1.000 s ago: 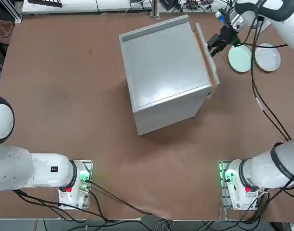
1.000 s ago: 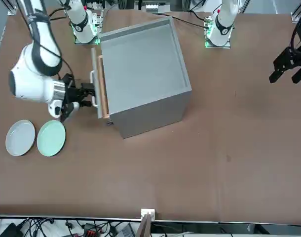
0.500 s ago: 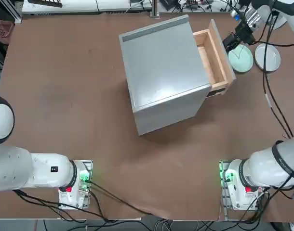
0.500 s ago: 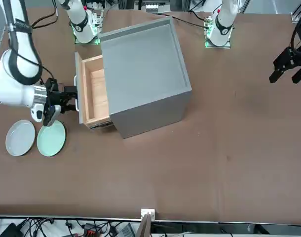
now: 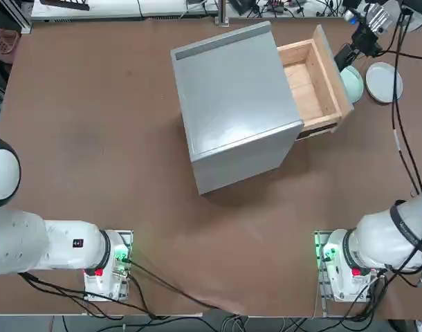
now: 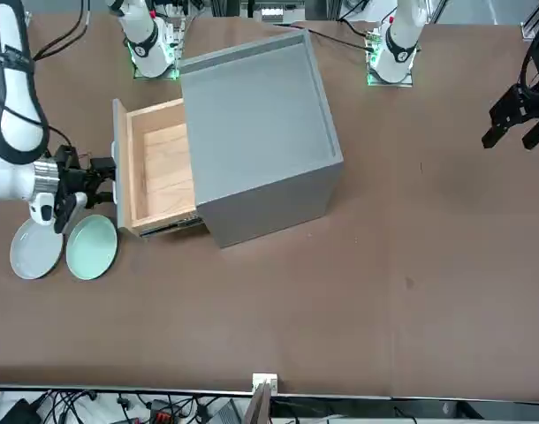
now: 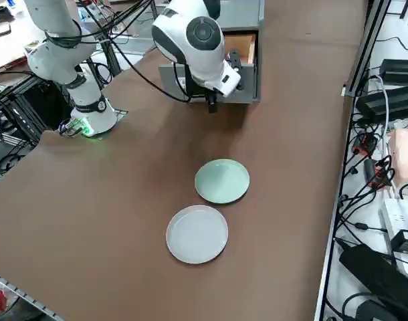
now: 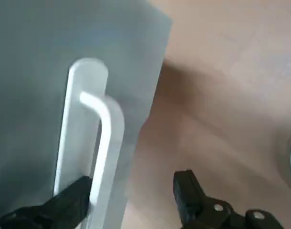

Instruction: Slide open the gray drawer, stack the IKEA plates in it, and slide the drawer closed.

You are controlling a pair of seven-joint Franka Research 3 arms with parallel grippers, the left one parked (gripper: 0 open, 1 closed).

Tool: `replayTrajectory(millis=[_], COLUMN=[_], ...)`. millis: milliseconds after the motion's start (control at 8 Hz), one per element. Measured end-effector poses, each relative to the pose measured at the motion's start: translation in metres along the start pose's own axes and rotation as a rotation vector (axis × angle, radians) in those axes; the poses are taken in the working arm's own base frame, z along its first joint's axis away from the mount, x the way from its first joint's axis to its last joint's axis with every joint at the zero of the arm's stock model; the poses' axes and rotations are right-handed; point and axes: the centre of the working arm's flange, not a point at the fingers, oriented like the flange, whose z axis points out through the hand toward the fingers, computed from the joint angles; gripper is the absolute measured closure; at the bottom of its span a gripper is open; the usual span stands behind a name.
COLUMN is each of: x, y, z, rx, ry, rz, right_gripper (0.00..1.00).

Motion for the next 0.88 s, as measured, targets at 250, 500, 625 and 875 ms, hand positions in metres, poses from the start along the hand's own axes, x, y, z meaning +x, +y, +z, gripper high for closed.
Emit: replayTrajectory(millis=[250, 500, 625, 875], x=[0.001, 0.000, -0.006, -0.020], y=[0.004, 0.008, 0.020, 0.039], z=[-0.005, -0.038, -0.065, -0.113], rx=[0.028, 0.012, -0.038, -0.091], ry=[-0.015, -0.002, 0.022, 0.098], rz=[-0.005, -0.024, 0.012, 0.299], right_gripper=[0.00, 0.00, 0.00, 0.00])
